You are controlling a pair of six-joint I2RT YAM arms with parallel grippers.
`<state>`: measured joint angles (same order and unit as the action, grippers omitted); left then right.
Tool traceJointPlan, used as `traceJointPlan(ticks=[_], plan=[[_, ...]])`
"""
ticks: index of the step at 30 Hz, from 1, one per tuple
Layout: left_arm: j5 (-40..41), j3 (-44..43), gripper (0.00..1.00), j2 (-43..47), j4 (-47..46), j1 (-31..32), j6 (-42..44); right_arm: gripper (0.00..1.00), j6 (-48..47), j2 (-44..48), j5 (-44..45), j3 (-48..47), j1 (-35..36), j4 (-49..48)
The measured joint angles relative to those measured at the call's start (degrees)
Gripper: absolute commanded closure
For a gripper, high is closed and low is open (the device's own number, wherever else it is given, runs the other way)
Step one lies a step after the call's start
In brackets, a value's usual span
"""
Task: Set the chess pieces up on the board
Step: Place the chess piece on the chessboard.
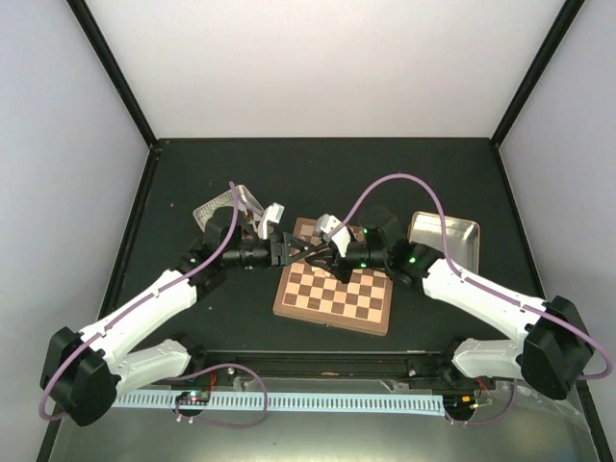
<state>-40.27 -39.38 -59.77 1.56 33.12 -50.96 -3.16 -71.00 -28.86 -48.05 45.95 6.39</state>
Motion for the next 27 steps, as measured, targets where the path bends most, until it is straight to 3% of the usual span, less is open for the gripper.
traceJointPlan(ticks=[13, 21, 27], plan=[[-0.09, -2.95, 0.78, -2.08, 5.53, -0.2, 3.19, 0.99, -1.07, 0.31, -0.31, 0.02, -0.07, 0.26], [-1.62, -3.74, 0.74, -3.54, 6.62, -0.42, 5.14, 0.99, -1.6, 0.31, -0.13, 0.04, -0.17, 1.75], [-3.19, -4.79, 0.94, -4.63, 7.74, -0.42, 6.51, 0.99, -2.19, 0.24, -0.26, 0.04, -0.22, 2.93]])
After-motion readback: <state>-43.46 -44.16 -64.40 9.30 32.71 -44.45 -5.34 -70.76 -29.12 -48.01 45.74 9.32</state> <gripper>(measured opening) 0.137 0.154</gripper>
